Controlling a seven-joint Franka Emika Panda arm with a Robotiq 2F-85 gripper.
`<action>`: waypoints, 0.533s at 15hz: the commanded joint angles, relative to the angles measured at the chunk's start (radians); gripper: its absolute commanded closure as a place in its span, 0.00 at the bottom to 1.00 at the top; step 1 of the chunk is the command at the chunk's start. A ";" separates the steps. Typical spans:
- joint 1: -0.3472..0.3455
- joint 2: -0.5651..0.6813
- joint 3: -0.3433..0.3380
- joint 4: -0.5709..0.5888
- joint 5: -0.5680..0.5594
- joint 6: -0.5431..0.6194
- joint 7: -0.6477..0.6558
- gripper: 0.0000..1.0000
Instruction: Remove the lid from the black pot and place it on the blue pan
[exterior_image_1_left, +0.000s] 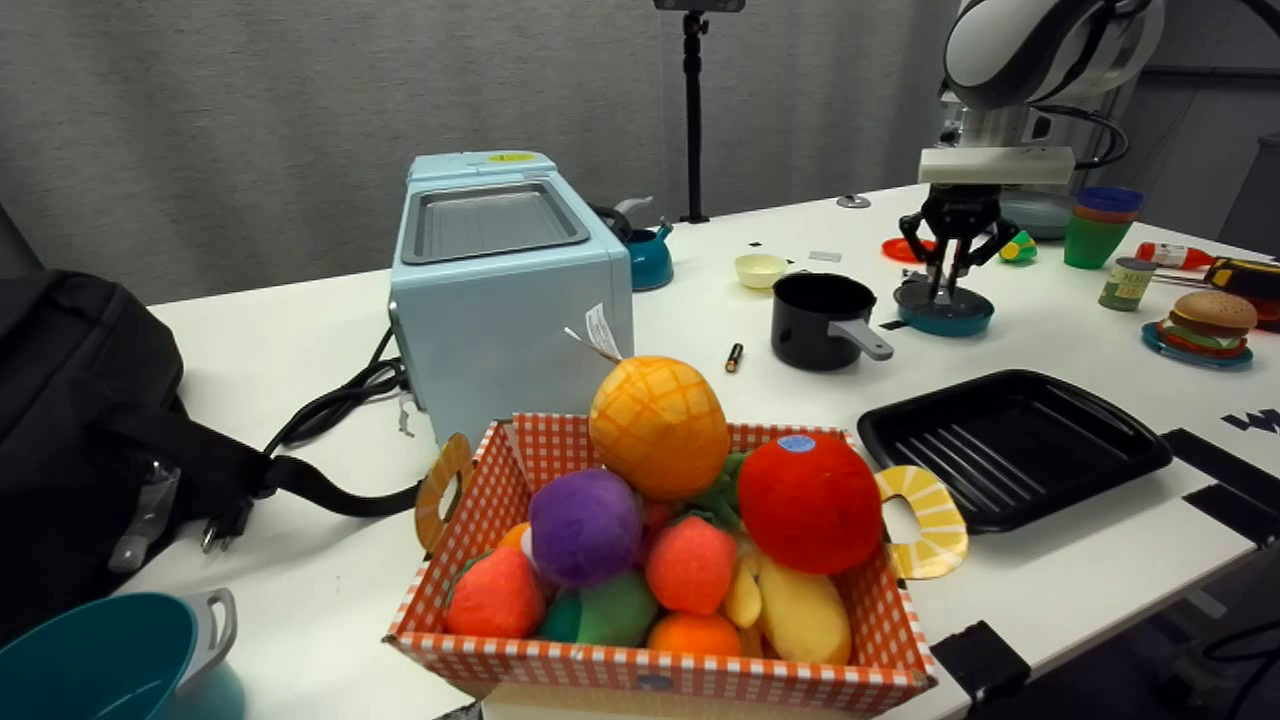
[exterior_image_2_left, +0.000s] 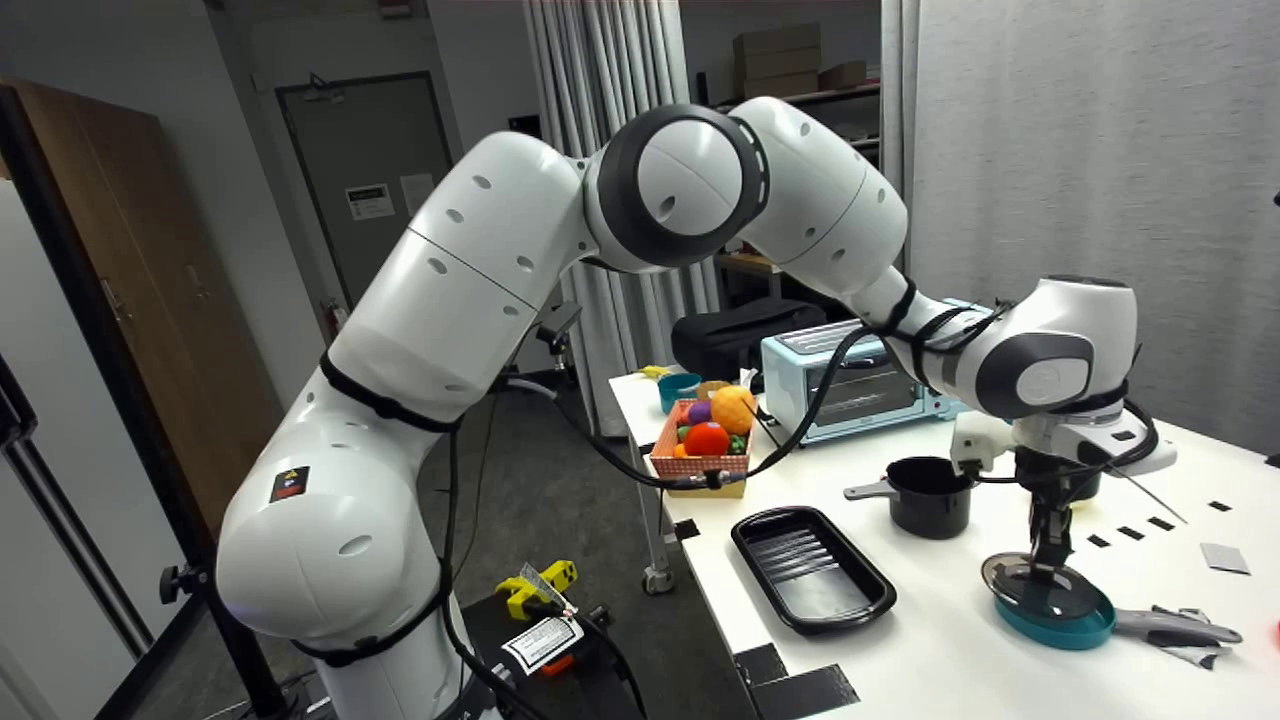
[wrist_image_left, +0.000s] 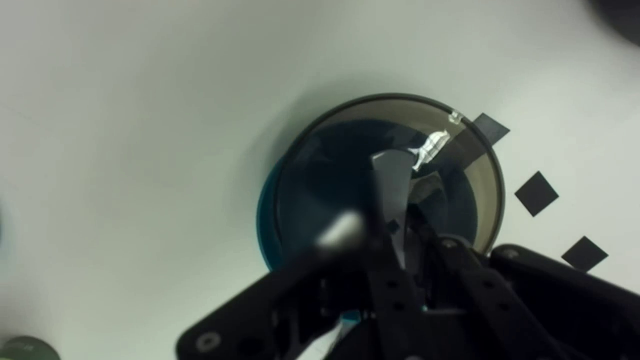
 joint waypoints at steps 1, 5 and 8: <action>-0.007 -0.011 -0.001 -0.019 0.011 -0.016 -0.006 0.96; -0.006 0.000 -0.011 -0.006 0.006 -0.017 0.005 0.96; -0.006 0.002 -0.013 -0.001 0.006 -0.020 0.006 0.96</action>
